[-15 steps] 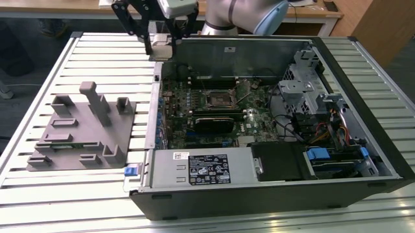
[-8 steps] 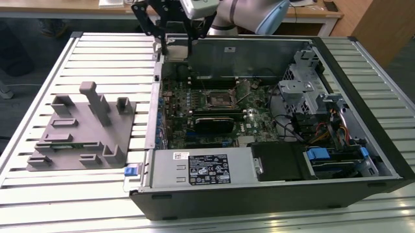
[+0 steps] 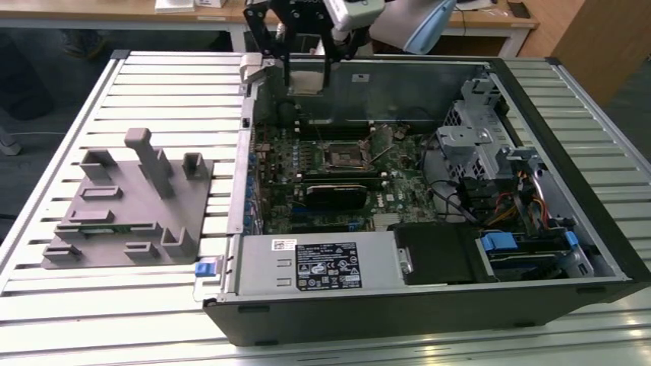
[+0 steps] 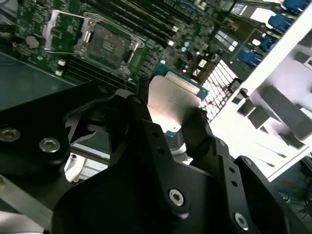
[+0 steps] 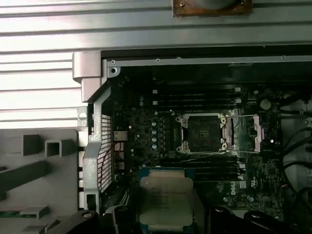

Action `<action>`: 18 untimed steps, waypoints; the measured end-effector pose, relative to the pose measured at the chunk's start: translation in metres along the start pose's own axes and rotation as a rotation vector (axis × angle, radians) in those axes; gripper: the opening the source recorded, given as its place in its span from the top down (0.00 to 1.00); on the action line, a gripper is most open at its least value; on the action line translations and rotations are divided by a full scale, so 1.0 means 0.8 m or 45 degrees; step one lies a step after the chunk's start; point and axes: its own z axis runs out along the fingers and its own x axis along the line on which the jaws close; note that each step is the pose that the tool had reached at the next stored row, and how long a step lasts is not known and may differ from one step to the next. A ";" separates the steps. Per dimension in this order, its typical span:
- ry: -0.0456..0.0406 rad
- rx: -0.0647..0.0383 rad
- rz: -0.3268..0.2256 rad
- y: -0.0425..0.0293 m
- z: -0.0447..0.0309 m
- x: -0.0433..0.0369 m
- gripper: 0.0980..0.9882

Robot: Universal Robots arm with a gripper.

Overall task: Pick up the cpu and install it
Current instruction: 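Pick up the cpu and move it towards the insertion slot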

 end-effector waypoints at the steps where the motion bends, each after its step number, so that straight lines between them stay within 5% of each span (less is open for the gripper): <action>1: 0.000 0.000 0.000 0.0019 0.0006 -0.005 0.52; 18: -0.001 0.000 0.000 0.0313 0.0052 -0.072 0.52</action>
